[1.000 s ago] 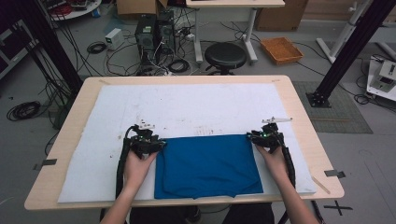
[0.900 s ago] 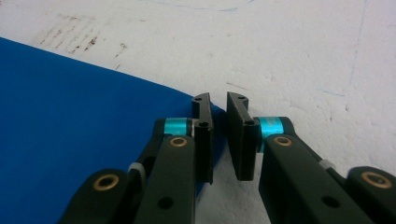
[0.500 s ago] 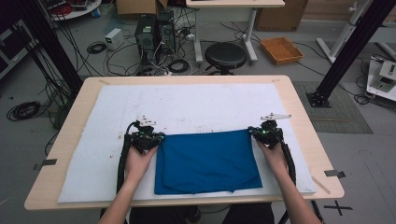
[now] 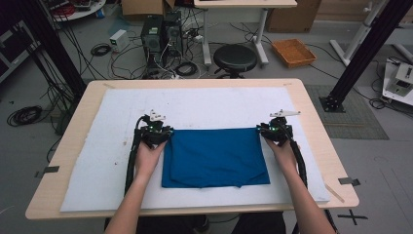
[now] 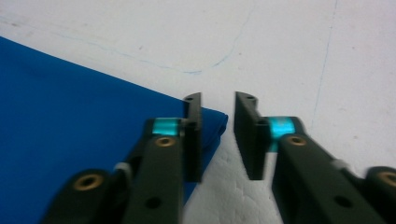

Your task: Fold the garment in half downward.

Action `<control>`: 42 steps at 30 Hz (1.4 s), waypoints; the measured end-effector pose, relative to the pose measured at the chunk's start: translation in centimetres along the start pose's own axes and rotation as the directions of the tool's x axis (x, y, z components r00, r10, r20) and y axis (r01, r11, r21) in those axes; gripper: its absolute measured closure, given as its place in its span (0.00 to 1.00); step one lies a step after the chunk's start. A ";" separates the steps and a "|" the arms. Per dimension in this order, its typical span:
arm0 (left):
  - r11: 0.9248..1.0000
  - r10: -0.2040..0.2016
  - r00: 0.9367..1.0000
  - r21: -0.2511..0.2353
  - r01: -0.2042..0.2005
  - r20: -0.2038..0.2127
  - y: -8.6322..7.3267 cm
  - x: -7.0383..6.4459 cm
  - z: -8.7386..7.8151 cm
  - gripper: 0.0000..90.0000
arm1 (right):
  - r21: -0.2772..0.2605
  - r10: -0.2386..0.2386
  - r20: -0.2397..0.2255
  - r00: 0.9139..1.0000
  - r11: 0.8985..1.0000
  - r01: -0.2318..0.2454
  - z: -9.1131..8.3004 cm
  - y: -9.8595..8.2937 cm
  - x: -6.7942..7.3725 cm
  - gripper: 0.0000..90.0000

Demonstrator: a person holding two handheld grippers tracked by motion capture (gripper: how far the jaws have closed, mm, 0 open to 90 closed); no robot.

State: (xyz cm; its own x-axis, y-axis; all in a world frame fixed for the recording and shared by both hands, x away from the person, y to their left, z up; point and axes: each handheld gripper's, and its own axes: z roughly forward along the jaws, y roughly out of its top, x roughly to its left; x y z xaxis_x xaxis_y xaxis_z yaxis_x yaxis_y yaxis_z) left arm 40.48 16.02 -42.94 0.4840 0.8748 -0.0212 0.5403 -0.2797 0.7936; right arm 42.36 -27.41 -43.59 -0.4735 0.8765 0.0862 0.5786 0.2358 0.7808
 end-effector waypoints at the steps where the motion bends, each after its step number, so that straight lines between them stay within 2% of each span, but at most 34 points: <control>1: 1.000 -0.001 1.000 -0.012 0.001 0.000 0.0 0.0 -0.4 0.71 | -0.006 -0.007 -0.002 1.000 1.000 0.007 -0.3 0.0 0.0 0.73; 3: 0.999 0.016 1.000 -0.043 -0.016 -0.001 -0.1 -0.1 -1.6 0.65 | -0.029 -0.007 0.009 1.000 1.000 0.008 -1.2 -0.1 0.2 0.64; 6: 0.995 0.047 0.999 -0.092 -0.047 -0.005 -0.8 -0.7 -3.9 0.56 | -0.071 -0.004 -0.019 1.000 0.997 0.003 -3.3 -0.7 0.7 0.57; 9: 0.987 0.062 0.998 -0.145 -0.064 -0.017 -1.7 -1.0 -6.0 0.53 | -0.116 -0.002 -0.018 1.000 0.993 0.000 -5.6 -1.4 0.9 0.53; 10: 0.986 0.068 0.998 -0.153 -0.069 -0.016 -1.8 -1.0 -6.5 0.52 | -0.132 0.001 -0.008 1.000 0.991 -0.002 -6.2 -1.6 1.0 0.52; 14: 0.982 0.067 0.998 -0.178 -0.067 -0.003 -2.3 -0.8 -7.9 0.50 | -0.155 0.021 -0.023 1.000 0.988 -0.024 -7.9 -2.1 0.9 0.50; 18: 0.984 0.058 0.998 -0.170 -0.058 0.000 -2.9 -0.4 -7.9 0.50 | -0.164 0.045 -0.018 0.999 0.985 -0.047 -8.5 -2.7 0.3 0.49; 24: 0.989 0.052 0.999 -0.140 -0.052 -0.003 -3.5 0.2 -7.0 0.47 | -0.166 0.056 -0.011 0.998 0.984 -0.057 -8.3 -2.8 -0.6 0.49; 32: 0.981 0.055 0.998 -0.184 -0.056 -0.012 -3.3 0.0 -7.8 0.46 | -0.178 0.058 -0.011 0.998 0.982 -0.059 -8.8 -2.6 -0.7 0.49; 42: 0.982 0.051 0.999 -0.181 -0.052 -0.011 -3.4 0.1 -7.7 0.46 | -0.178 0.057 -0.013 0.998 0.982 -0.058 -8.8 -2.6 -0.7 0.48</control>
State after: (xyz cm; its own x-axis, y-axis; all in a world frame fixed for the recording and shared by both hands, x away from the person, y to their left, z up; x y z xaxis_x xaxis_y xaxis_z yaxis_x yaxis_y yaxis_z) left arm 33.41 20.14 -40.90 0.5033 0.8637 0.0261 0.3804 -0.2486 0.8908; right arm 35.33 -32.36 -40.23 -0.4481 0.8832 0.1384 0.4781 0.1059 0.8719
